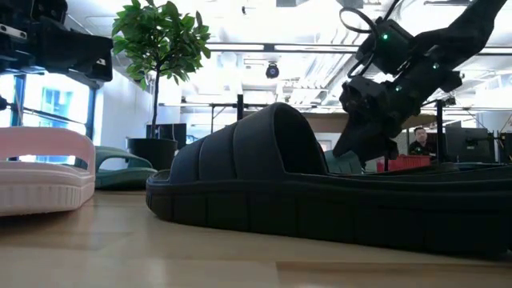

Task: Pick and place slides into the shelf
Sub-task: Put the right green slide under the shelf

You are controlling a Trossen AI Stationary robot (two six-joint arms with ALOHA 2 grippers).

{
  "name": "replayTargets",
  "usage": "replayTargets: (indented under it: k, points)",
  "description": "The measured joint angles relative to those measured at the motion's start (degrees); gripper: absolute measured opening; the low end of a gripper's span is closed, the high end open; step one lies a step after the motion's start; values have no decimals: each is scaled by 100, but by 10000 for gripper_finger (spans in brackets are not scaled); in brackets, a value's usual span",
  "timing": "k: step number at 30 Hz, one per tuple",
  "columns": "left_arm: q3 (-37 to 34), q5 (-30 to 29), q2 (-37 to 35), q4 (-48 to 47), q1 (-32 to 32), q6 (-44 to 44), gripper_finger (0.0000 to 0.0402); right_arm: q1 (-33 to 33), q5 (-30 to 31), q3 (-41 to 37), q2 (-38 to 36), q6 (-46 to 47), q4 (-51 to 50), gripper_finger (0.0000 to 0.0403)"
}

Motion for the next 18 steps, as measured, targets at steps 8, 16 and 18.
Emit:
replayTargets:
  k: [8,16,18]
  points:
    - [0,0,2,0,0,0,1,0,-3,7,163,-3,113,134]
    - [-1,0,1,-4,0,0,1,15,-5,7,168,-110,269,8]
    - [-1,0,1,-4,-1,0,1,61,96,6,169,-96,337,10]
